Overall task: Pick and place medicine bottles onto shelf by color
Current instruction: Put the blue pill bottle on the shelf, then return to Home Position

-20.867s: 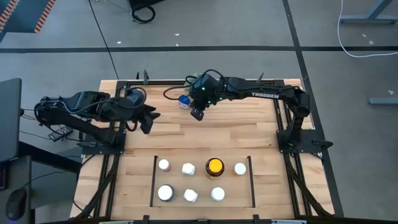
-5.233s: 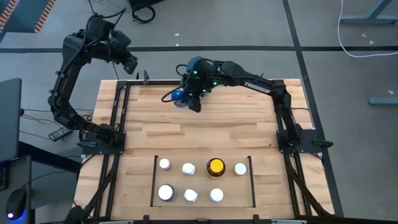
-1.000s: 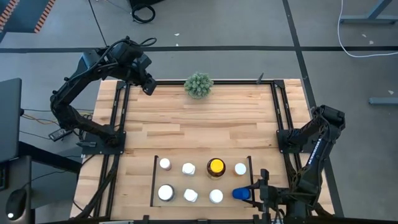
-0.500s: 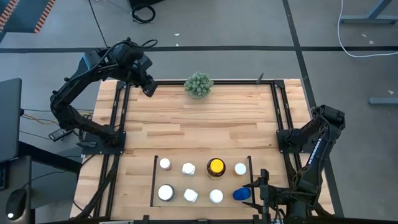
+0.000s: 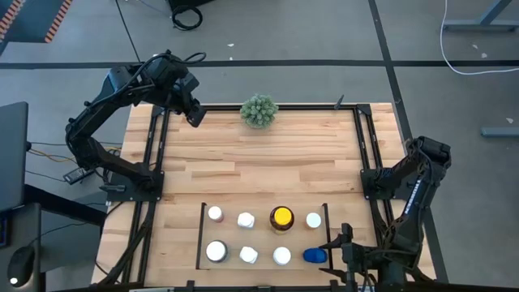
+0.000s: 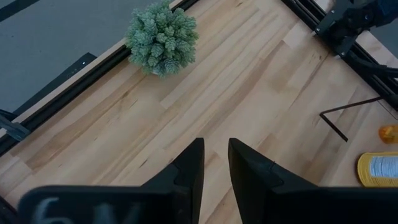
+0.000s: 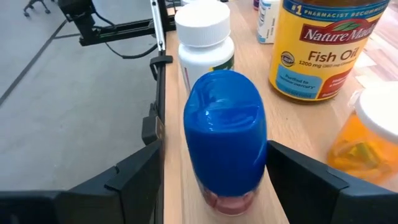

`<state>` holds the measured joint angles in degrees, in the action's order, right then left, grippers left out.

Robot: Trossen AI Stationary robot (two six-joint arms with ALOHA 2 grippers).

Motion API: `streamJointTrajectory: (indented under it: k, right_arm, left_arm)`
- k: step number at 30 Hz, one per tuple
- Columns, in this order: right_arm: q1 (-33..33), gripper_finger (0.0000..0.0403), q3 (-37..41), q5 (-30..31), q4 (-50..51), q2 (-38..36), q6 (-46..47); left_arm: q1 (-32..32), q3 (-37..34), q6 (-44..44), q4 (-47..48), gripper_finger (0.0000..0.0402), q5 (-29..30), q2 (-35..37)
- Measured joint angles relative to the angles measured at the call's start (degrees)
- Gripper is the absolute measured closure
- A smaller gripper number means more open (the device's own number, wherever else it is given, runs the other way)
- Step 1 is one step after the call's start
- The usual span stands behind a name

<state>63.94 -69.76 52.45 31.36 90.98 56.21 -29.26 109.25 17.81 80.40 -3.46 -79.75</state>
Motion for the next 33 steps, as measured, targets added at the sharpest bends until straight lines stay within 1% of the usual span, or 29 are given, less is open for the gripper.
streamJointTrajectory:
  k: [6, 9, 12, 15, 19, 22, 26, 30, 33]
  right_arm:
    - [0.0, 0.0119, 0.0, 1.7, 2.0, -3.1, 0.2]
    - [0.0, 0.0119, 0.0, 3.4, 3.6, -6.5, -0.2]
    - [-0.1, 0.0119, 0.0, 4.9, 4.0, -10.5, -2.4]
    - [-1.0, 0.0126, 0.0, 6.4, 4.7, -14.5, -3.2]
    - [-4.6, 0.0146, 0.0, 7.0, 6.3, -19.6, -4.2]
    - [-8.9, 0.0171, 0.0, 4.7, 6.9, -23.1, -7.0]
    - [-16.1, 0.0212, 0.0, -1.6, 9.7, -26.7, -10.5]
    - [-23.0, 0.0264, 0.0, -7.8, 14.6, -30.2, -12.7]
    - [-26.9, 0.0313, 0.9, -10.8, 15.6, -33.7, -15.1]
  left_arm:
    - [0.4, 0.0, 1.4, 0.0, 0.0321, 0.0, 0.0]
    - [1.4, 0.0, 1.5, -0.4, 0.0323, 0.0, 0.0]
    - [2.9, 0.0, 3.1, -1.8, 0.0321, 0.0, 0.0]
    - [4.8, 0.0, 4.4, -5.9, 0.0317, -0.2, 0.0]
    - [8.3, 0.0, 5.3, -14.1, 0.0314, -0.4, 0.0]
    - [11.1, 0.0, 5.5, -20.6, 0.0317, -0.5, 0.0]
    - [14.2, 0.0, 5.6, -26.4, 0.0325, 0.5, -0.2]
    - [18.1, 0.0, 5.3, -26.2, 0.0339, 6.5, -0.3]
    - [21.4, -0.2, 3.8, -24.1, 0.0363, 10.8, -0.2]
